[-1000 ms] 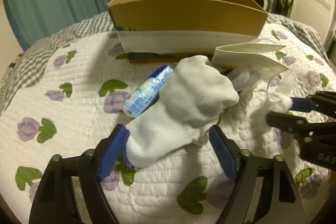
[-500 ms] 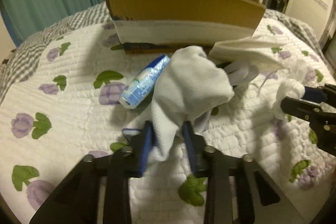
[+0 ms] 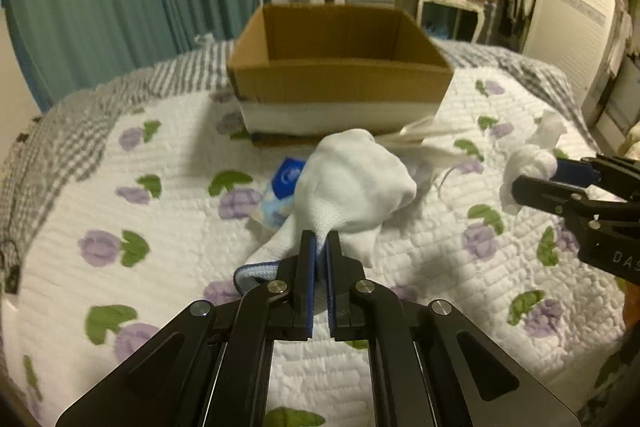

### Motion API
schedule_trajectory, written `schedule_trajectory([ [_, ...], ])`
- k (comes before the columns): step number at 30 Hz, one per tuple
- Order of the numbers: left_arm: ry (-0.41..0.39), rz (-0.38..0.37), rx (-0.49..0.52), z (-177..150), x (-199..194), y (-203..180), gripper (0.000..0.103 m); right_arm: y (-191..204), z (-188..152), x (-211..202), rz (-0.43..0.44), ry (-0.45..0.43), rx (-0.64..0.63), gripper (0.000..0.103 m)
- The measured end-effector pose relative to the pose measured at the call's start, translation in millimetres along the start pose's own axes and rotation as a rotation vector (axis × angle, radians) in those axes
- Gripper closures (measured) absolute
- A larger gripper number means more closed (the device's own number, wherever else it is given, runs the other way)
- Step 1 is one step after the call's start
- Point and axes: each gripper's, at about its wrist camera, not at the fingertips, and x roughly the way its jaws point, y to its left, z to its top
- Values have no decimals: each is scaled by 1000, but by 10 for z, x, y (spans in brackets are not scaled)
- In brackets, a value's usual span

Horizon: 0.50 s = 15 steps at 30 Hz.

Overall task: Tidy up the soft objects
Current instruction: 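Carry both socks into the cardboard box and open both tools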

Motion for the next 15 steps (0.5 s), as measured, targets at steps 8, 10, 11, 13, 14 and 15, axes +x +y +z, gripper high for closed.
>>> schedule_trajectory([
  [8, -106, -6, -8, 276, -424, 1, 99, 83, 205, -349, -10, -81, -39, 60],
  [10, -132, -6, -4, 375, -498, 1, 99, 89, 297, -425, -18, -103, -49, 60],
  [11, -142, -6, 0, 440, -528, -1, 99, 90, 355, -464, -22, -117, -53, 60],
  [13, -151, -1, 7, 531, -545, -8, 99, 104, 479, -529, -29, -144, -64, 60],
  [14, -156, -2, 10, 583, -548, -6, 99, 109, 541, -555, -28, -156, -69, 60],
  [15, -162, -4, 12, 628, -547, -6, 99, 113, 622, -577, -26, -171, -73, 60],
])
